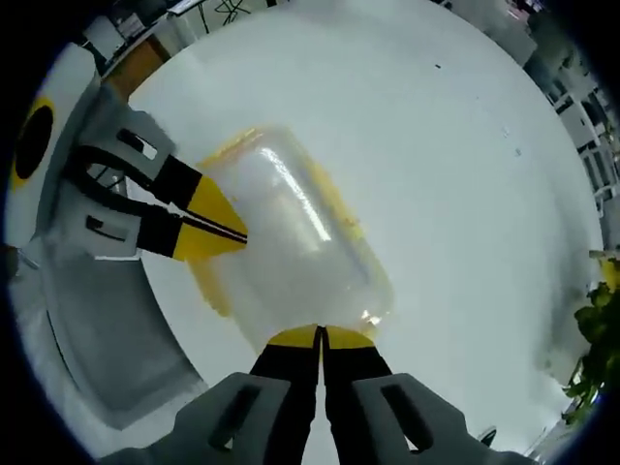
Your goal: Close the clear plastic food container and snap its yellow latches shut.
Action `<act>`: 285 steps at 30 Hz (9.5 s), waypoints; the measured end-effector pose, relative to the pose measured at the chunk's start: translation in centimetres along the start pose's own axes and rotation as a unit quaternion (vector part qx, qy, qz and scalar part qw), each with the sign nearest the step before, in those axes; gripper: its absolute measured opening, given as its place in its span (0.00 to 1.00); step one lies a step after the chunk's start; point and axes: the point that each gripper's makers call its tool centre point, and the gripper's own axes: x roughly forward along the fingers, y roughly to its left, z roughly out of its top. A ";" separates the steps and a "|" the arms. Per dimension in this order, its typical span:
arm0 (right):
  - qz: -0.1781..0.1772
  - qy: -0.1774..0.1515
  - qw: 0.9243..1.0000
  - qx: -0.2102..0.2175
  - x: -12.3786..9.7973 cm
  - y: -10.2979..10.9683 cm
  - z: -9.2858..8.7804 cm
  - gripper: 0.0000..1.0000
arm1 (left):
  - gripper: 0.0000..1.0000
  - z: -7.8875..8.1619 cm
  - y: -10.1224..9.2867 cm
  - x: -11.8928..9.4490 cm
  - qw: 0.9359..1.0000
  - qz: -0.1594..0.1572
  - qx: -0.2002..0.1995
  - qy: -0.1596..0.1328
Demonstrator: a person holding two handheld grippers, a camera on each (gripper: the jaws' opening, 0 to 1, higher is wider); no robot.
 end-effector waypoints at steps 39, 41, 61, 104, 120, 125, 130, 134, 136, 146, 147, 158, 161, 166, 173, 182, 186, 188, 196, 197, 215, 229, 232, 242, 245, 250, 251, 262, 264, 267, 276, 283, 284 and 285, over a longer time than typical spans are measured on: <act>-0.005 -0.160 0.985 0.058 2.3 -3.0 9.4 0.00 | 0.00 -0.8 -2.3 -1.1 0.995 -0.025 -0.048 -0.088; -0.005 -0.161 0.985 0.068 2.6 -3.2 9.7 0.00 | 0.00 -0.7 -2.2 -1.0 0.993 -0.031 -0.065 -0.096; 0.076 -0.057 0.981 -0.169 0.0 0.1 7.3 0.25 | 0.30 -1.1 -5.2 -0.9 0.982 -0.061 0.173 -0.044; 0.114 0.058 0.953 -0.276 1.9 1.1 6.1 0.34 | 0.21 -1.5 -3.8 0.4 0.911 0.071 0.404 0.033; 0.121 0.059 0.953 -0.270 2.0 1.2 5.8 0.33 | 0.18 -1.5 -3.6 0.4 0.903 0.087 0.420 0.026; 0.137 0.064 0.953 -0.262 2.1 1.1 6.0 0.32 | 0.18 -1.5 -3.6 0.3 0.901 0.089 0.423 0.021; 0.149 0.073 0.949 -0.269 2.1 1.1 6.0 0.30 | 0.18 -1.5 -3.6 0.4 0.902 0.087 0.423 0.020; 0.179 0.089 0.941 -0.272 2.0 1.5 5.4 0.28 | 0.18 -1.6 -3.7 0.3 0.902 0.086 0.424 0.017; 0.177 0.079 0.941 -0.277 2.3 1.8 6.0 0.28 | 0.18 -1.6 -4.0 0.0 0.903 0.078 0.423 0.015; 0.169 0.099 0.939 -0.284 2.2 1.7 5.9 0.30 | 0.18 -1.5 -4.0 0.2 0.903 0.079 0.423 0.014; 0.170 0.096 0.940 -0.280 2.2 1.6 5.9 0.30 | 0.18 -1.5 -4.0 0.2 0.903 0.079 0.422 0.014; 0.129 0.050 0.949 -0.284 1.6 1.3 5.8 0.31 | 0.20 -1.4 -4.0 0.4 0.908 0.078 0.411 0.017; 0.118 0.027 0.954 -0.275 1.4 1.2 5.9 0.31 | 0.20 -1.4 -3.9 0.3 0.909 0.080 0.409 0.009; 0.107 -0.006 0.958 -0.267 1.2 1.0 5.8 0.31 | 0.20 -1.3 -3.9 0.3 0.908 0.075 0.411 0.012; 0.084 -0.052 0.964 -0.246 1.0 0.7 6.1 0.35 | 0.34 -1.6 -4.2 0.3 0.935 0.038 0.353 0.000; 0.045 -0.147 0.968 -0.200 -0.2 -0.7 6.2 0.50 | 0.46 -2.4 -3.4 -1.7 0.962 0.030 0.269 -0.015; 0.038 -0.212 0.963 -0.163 -1.5 -0.9 6.3 0.55 | 0.50 -1.8 -2.5 -3.0 0.977 0.024 0.205 -0.047; 0.029 -0.239 0.960 -0.146 -2.3 -1.2 6.0 0.56 | 0.51 -1.5 -1.8 -3.6 0.983 0.024 0.173 -0.063; 0.007 -0.286 0.952 -0.109 -3.7 -1.8 2.5 0.63 | 0.57 -1.4 2.4 -6.4 0.990 0.047 0.076 -0.109; 0.007 -0.291 0.951 -0.107 -3.8 -1.8 2.1 0.63 | 0.58 -1.8 2.8 -6.7 0.990 0.043 0.072 -0.110; 0.024 -0.350 0.935 -0.050 -1.9 1.6 -3.0 0.76 | 0.70 -6.4 5.2 -5.8 0.993 0.041 -0.004 -0.113; 0.022 -0.341 0.939 -0.030 1.3 1.5 -3.0 0.75 | 0.68 -4.7 3.6 -1.9 0.992 0.031 0.047 -0.112; 0.022 -0.340 0.940 -0.030 1.7 1.4 -2.6 0.73 | 0.68 -4.2 3.5 -1.3 0.992 0.028 0.055 -0.110; 0.026 -0.343 0.939 -0.025 2.7 1.2 -1.1 0.66 | 0.67 -4.1 3.1 -0.6 0.993 0.007 0.053 -0.101; 0.015 -0.331 0.943 -0.030 3.2 1.1 -0.9 0.69 | 0.66 -4.2 3.0 -0.5 0.993 0.006 0.053 -0.103; 0.010 -0.327 0.944 -0.029 3.4 0.9 -0.8 0.66 | 0.64 -4.5 3.3 -0.6 0.994 0.001 0.046 -0.102; 0.016 -0.324 0.946 -0.026 3.5 1.0 -0.8 0.66 | 0.64 -4.5 3.3 -0.7 0.994 0.000 0.046 -0.099; 0.022 -0.318 0.947 -0.023 3.9 1.6 1.2 0.63 | 0.64 -5.4 5.0 -1.4 0.995 0.007 0.041 -0.087; 0.023 -0.318 0.947 -0.024 4.0 1.8 1.8 0.62 | 0.64 -5.7 5.5 -1.8 0.996 0.008 0.038 -0.083; 0.028 -0.315 0.949 -0.019 4.2 2.2 2.6 0.60 | 0.63 -6.3 6.4 -2.4 0.996 0.006 0.036 -0.077; 0.034 -0.315 0.949 -0.010 4.6 3.6 5.6 0.57 | 0.62 -7.9 9.2 -3.8 0.998 0.001 0.044 -0.053; 0.034 -0.318 0.948 -0.007 4.9 3.8 8.4 0.57 | 0.62 -8.8 11.8 -4.5 0.998 0.004 0.042 -0.044; 0.035 -0.317 0.948 -0.007 5.0 3.8 8.9 0.57 | 0.62 -8.9 12.1 -4.6 0.998 0.004 0.042 -0.045; 0.035 -0.318 0.947 -0.007 5.0 3.7 9.2 0.57 | 0.62 -8.9 12.5 -4.6 0.998 0.005 0.042 -0.046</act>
